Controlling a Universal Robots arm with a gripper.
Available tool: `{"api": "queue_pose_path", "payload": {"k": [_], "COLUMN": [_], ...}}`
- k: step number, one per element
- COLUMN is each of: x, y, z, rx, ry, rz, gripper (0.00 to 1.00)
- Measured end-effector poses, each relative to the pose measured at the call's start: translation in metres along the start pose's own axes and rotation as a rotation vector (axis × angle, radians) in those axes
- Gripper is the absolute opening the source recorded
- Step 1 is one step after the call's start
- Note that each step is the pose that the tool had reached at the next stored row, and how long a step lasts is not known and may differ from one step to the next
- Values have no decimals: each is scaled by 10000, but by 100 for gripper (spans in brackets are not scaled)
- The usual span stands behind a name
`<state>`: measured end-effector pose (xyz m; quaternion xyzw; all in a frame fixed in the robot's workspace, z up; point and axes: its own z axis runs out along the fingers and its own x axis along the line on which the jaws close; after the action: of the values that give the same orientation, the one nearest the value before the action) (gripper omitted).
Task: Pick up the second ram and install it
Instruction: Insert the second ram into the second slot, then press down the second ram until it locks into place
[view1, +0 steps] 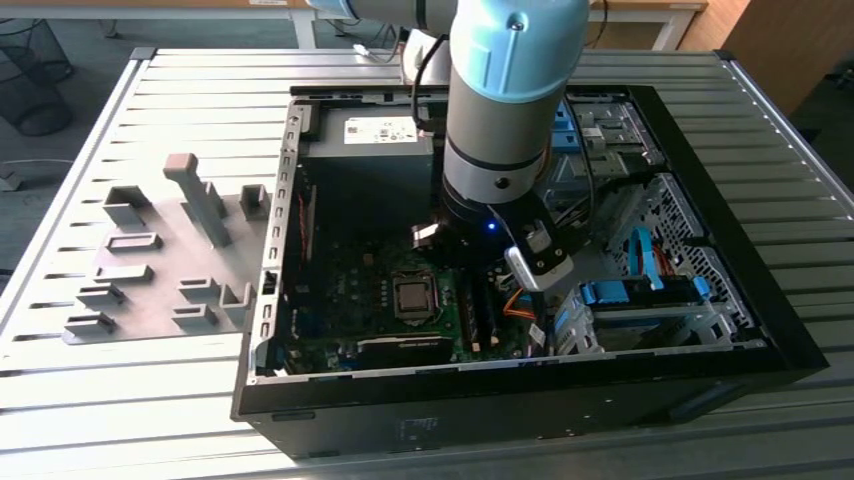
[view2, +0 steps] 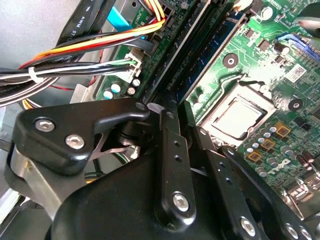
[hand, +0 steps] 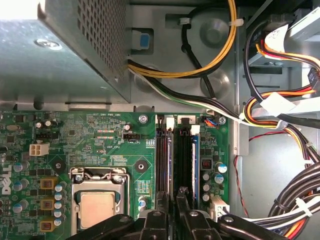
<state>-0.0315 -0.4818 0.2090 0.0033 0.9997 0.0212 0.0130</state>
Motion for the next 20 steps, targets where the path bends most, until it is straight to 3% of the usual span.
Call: {"api": "queue_pose_path", "payload": {"k": [5, 12, 14, 16, 20], "x": [-1, -6, -6, -6, -6], "y": [2, 9, 10, 10, 10], "z": [-40, -229, -229, -230, -233], "rx": [0, 3, -3, -3, -1], "ry": [1, 8, 6, 6, 7], "rz": [0, 0, 0, 0, 0], "gripper": [21, 21, 20, 11, 11]}}
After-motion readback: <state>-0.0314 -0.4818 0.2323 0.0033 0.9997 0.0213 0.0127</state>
